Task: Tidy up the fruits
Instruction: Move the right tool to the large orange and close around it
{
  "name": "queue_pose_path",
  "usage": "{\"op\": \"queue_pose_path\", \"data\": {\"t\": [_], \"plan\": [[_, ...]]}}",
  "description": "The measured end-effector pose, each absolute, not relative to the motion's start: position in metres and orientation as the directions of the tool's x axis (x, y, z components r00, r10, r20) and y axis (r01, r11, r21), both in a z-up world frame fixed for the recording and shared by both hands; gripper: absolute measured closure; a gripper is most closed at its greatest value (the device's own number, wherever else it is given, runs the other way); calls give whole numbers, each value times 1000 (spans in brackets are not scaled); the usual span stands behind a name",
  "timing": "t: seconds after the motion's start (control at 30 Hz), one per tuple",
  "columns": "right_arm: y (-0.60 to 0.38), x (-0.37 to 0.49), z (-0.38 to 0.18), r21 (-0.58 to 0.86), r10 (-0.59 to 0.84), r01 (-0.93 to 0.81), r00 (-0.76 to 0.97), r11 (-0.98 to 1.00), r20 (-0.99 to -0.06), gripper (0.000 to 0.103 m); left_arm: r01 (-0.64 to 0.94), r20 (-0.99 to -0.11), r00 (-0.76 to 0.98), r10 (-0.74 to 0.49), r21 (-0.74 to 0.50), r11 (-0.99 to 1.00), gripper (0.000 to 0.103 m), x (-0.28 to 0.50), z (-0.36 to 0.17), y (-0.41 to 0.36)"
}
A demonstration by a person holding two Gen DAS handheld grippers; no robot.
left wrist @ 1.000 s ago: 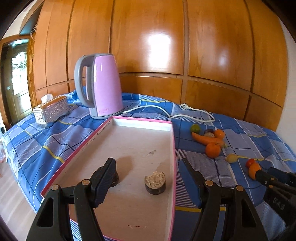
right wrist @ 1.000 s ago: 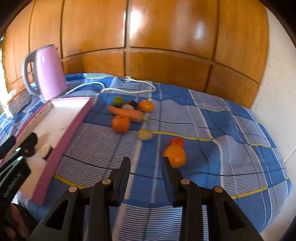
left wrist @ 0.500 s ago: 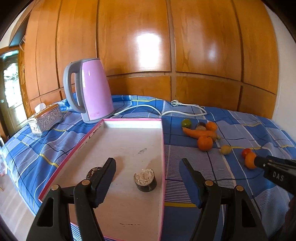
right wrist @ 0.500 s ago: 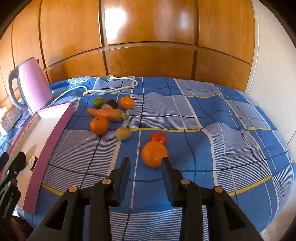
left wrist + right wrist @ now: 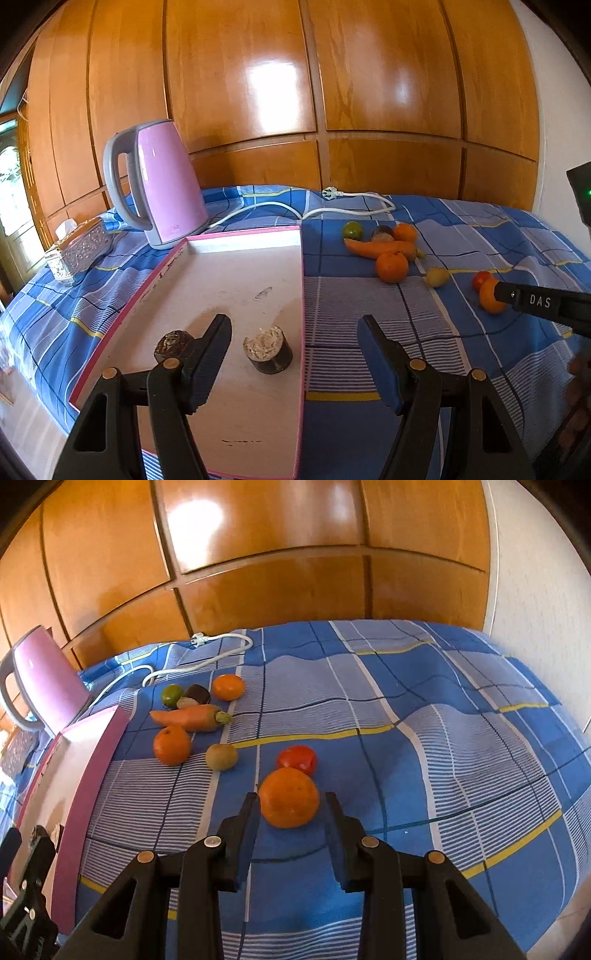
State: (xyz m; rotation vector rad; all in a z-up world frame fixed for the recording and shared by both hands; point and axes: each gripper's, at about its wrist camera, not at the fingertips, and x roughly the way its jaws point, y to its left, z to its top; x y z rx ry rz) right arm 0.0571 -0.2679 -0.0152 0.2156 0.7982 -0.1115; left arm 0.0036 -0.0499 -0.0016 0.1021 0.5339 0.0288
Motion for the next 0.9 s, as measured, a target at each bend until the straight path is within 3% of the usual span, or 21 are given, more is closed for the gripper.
{"op": "queue_pose_path", "data": {"t": [0.9], "plan": [[-271, 68, -27, 204, 33, 176, 674, 963, -738, 65, 33, -538, 842, 45, 135, 990, 32, 7, -9, -60]]}}
